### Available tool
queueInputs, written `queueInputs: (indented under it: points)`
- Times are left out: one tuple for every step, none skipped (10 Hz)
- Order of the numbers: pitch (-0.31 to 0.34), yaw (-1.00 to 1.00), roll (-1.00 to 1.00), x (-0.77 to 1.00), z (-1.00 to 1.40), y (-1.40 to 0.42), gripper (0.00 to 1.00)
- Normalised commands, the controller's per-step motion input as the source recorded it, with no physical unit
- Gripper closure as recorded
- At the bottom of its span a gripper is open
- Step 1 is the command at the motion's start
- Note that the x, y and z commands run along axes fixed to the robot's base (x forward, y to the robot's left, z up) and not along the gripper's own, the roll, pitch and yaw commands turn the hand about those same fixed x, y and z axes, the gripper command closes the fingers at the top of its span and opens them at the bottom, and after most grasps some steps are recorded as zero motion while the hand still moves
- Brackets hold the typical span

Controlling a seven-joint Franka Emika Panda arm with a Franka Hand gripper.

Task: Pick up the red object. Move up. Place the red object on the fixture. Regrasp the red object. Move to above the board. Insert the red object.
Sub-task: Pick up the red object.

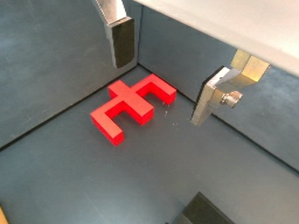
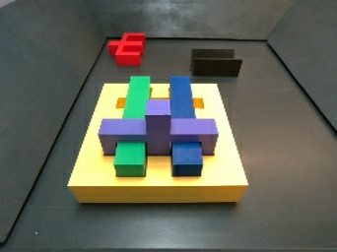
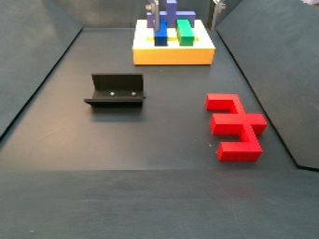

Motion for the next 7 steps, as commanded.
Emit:
queueInputs:
  points:
    - [0.0,-0.31,-0.04,0.01,-0.13,0.09,0.0]
    - [0.0,-0.57,-0.06,0.03,-0.16,0.17,0.0]
    - [0.0,-0.74,-0.08,0.05,-0.18,0.2,0.0]
    - [0.0,-0.81,-0.05,0.0,-0.2,0.13,0.0]
    - [0.007,-0.86,-0.05,0.0,-0.23,0.09,0.0]
    - [0.017,-0.9,-0.04,0.0,-0.27,0.06,0.0]
    - [0.016,-0.95,-0.01,-0.14,-0.33,0.0,0.0]
